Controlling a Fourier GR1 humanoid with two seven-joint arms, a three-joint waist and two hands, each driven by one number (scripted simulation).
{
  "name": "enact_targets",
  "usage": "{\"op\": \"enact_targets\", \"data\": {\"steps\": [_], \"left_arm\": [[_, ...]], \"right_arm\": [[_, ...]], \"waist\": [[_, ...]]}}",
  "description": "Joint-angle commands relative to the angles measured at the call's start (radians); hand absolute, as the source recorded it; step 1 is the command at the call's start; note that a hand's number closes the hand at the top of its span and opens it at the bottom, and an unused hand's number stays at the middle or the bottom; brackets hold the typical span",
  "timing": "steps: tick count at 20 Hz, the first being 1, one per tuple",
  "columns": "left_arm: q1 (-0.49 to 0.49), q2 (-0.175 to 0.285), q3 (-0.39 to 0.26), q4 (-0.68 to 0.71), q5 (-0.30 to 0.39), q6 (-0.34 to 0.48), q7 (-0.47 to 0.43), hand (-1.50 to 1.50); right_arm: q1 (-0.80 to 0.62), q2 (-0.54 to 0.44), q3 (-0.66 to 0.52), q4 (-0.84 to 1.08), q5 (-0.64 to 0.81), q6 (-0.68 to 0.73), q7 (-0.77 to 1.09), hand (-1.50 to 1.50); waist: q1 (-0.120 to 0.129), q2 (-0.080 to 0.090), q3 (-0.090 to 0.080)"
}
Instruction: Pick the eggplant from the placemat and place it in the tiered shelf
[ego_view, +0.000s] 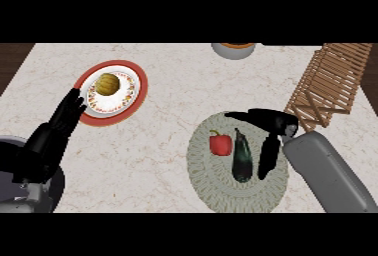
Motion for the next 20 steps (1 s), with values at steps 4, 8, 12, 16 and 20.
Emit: {"op": "enact_targets", "data": {"steps": [4, 8, 12, 16, 20], "left_arm": [[-0.057, -0.038, 0.006, 0.036, -0.017, 0.004, 0.019, 0.00], [0.021, -0.002, 0.048, -0.002, -0.014, -0.054, -0.021, 0.00], [0.018, -0.061, 0.019, 0.002, -0.061, -0.028, -0.046, 0.00], [-0.034, -0.042, 0.063, 0.093, -0.044, -0.067, -0.048, 0.00], [-0.031, -0.059, 0.035, -0.008, -0.069, -0.042, 0.030, 0.00]], "right_arm": [[0.017, 0.012, 0.033, 0.055, 0.147, -0.005, -0.016, -1.50], [0.046, -0.024, -0.001, 0.067, 0.170, 0.060, -0.072, -1.50], [0.015, 0.017, -0.041, 0.117, 0.217, 0.059, -0.102, -1.50], [0.079, 0.061, -0.042, 0.033, 0.230, 0.086, -0.048, -1.50], [-0.012, 0.095, -0.039, 0.273, 0.309, 0.016, -0.172, -1.50]], "waist": [[-0.004, 0.001, 0.000], [0.000, 0.000, 0.000], [-0.001, 0.000, 0.000], [-0.006, -0.001, 0.000], [0.005, 0.001, 0.000]]}}
